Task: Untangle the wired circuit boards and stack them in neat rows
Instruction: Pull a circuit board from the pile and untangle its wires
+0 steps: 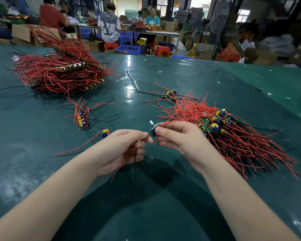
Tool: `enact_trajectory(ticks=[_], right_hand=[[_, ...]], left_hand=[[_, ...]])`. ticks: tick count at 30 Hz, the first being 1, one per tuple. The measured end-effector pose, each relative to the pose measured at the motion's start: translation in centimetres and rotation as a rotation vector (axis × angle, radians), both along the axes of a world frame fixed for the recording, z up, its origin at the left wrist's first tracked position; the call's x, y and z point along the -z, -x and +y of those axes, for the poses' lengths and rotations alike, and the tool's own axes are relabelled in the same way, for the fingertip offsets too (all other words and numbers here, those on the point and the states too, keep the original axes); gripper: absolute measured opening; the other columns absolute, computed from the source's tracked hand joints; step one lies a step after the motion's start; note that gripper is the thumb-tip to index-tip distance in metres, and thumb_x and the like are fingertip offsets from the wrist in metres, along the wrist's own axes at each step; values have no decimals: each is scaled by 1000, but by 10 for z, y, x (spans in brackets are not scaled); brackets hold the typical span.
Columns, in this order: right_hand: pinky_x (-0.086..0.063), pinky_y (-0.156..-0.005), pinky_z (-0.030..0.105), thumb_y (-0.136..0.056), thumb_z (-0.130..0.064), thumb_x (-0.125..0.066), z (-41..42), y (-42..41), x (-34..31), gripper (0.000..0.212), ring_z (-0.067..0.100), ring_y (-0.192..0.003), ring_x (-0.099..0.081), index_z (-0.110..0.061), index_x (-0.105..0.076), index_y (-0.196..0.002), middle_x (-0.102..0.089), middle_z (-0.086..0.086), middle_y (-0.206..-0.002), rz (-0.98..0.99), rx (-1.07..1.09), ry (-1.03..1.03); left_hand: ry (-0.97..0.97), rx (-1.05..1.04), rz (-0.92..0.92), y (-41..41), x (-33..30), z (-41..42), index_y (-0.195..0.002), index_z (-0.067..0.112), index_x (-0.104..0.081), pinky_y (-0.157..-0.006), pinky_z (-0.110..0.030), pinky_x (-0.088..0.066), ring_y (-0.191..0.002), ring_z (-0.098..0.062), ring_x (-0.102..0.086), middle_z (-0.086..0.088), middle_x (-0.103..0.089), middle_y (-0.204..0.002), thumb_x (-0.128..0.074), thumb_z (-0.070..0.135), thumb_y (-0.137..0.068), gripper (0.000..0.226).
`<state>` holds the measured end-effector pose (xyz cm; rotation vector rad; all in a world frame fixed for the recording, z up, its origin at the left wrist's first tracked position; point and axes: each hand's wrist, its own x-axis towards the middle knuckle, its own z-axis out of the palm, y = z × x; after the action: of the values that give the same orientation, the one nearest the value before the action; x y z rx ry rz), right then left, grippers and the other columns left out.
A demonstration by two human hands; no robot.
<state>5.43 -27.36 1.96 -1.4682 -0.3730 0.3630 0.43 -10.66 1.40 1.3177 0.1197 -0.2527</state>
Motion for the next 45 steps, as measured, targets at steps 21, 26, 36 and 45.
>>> enact_trajectory(ticks=[21,26,36,45], right_hand=[[-55,-65,19,-64,-30,-77,-1,3,-7,22,14,-69,-71,-13,-74,-78,-75,6,-80,69,17,-48],[-54,-64,17,-80,-18,-74,-1,5,-7,3,11,-68,-71,-14,-74,-79,-75,5,-75,-6,24,56],[-54,-63,20,-65,-25,-77,0,8,-9,17,14,-67,-70,-12,-75,-75,-74,8,-79,101,-22,-73],[-55,-63,20,-63,-25,-77,3,10,-8,24,16,-68,-71,-10,-73,-82,-74,9,-80,84,-15,-111]], left_hand=[[-158,98,-238,4,2,1,-81,17,-73,-51,-18,-39,-48,-9,-39,5,-38,-52,-61,38,-78,24],[-384,65,-316,6,1,1,-77,17,-71,-46,-16,-37,-50,-11,-49,3,-55,-59,-58,28,-90,21],[-462,49,-389,8,-3,7,-83,10,-73,-39,-13,-33,-41,-8,-44,1,-59,-60,-55,13,-94,21],[-476,68,-354,7,-5,11,-84,7,-73,-40,-14,-38,-43,-8,-49,4,-59,-58,-55,13,-95,21]])
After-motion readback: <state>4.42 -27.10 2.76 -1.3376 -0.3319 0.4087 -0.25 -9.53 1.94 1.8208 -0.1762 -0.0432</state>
